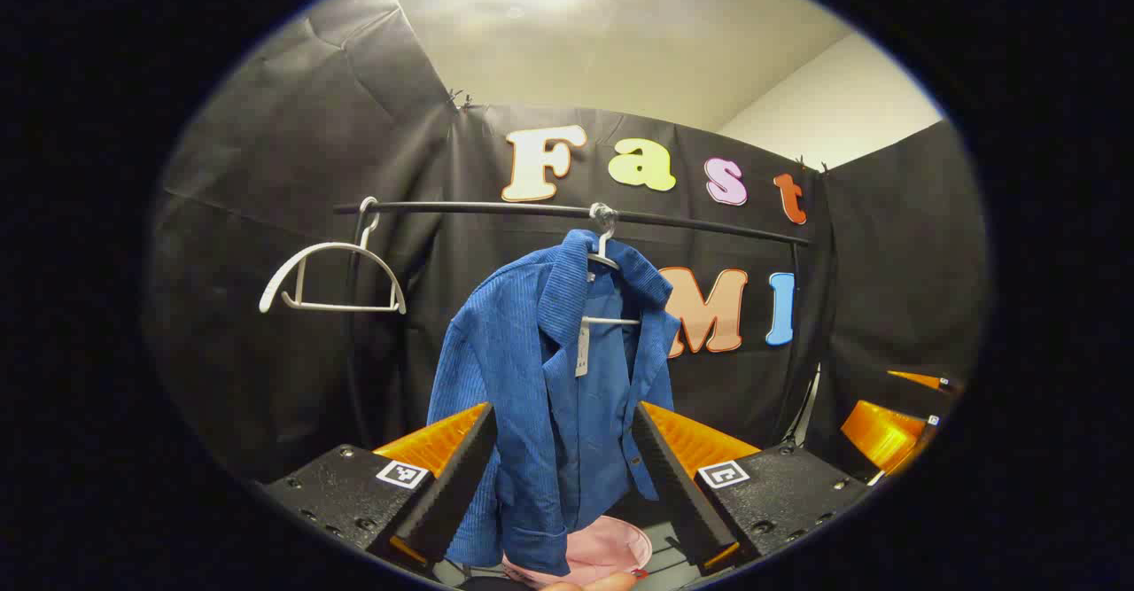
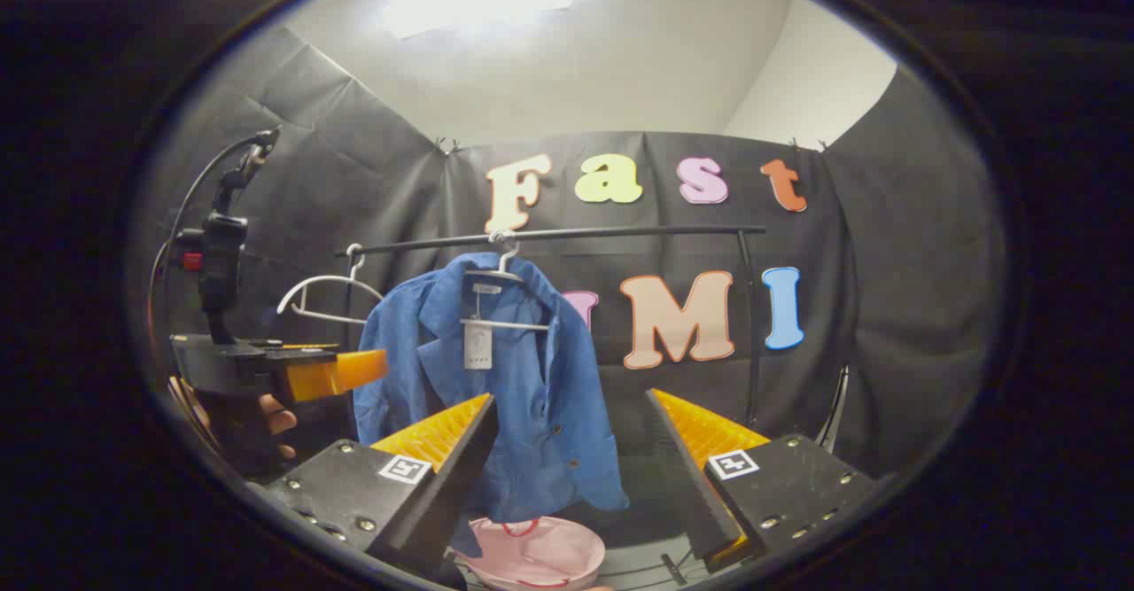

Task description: Grasp the clothes on the hanger with both hands and then place them into the laundry hamper below.

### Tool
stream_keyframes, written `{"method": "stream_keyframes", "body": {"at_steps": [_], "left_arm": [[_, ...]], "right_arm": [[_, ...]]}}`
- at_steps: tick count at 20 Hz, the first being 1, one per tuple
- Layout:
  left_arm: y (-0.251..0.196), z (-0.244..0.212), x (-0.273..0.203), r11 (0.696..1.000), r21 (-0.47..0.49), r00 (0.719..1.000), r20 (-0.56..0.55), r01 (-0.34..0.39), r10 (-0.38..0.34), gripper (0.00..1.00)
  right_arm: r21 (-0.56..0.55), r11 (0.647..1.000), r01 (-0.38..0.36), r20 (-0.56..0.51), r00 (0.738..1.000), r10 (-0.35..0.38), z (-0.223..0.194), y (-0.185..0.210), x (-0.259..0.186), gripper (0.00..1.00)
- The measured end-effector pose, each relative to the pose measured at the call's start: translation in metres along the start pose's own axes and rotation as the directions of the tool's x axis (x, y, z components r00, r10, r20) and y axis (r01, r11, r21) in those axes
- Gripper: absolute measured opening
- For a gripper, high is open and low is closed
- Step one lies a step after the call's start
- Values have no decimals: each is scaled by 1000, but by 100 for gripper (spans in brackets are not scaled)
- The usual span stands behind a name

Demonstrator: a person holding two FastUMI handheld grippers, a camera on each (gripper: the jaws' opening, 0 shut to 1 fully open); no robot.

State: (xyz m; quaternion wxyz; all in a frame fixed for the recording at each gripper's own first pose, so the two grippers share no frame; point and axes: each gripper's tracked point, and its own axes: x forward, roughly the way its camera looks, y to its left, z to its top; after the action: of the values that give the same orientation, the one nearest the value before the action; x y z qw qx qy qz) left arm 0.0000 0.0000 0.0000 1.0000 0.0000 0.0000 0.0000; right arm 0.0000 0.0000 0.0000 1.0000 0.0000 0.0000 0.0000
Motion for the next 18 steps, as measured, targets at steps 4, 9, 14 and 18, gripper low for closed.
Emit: {"method": "stream_keyframes", "body": {"at_steps": [4,9,14,18], "left_arm": [[5,-3,3,999,15,999,-9,-40,40,91],[3,-6,14,999,22,998,-30,-46,46,92],[2,6,30,997,43,998,-9,-59,60,92],[-14,-4,59,998,30,997,-54,-48,50,92]], "right_arm": [[16,999,-31,26,999,30,5,8,-2,96],[34,997,-69,25,997,68,7,21,5,98],[110,987,-117,63,992,110,24,30,31,98],[62,996,-60,54,997,57,17,10,46,97]]}}
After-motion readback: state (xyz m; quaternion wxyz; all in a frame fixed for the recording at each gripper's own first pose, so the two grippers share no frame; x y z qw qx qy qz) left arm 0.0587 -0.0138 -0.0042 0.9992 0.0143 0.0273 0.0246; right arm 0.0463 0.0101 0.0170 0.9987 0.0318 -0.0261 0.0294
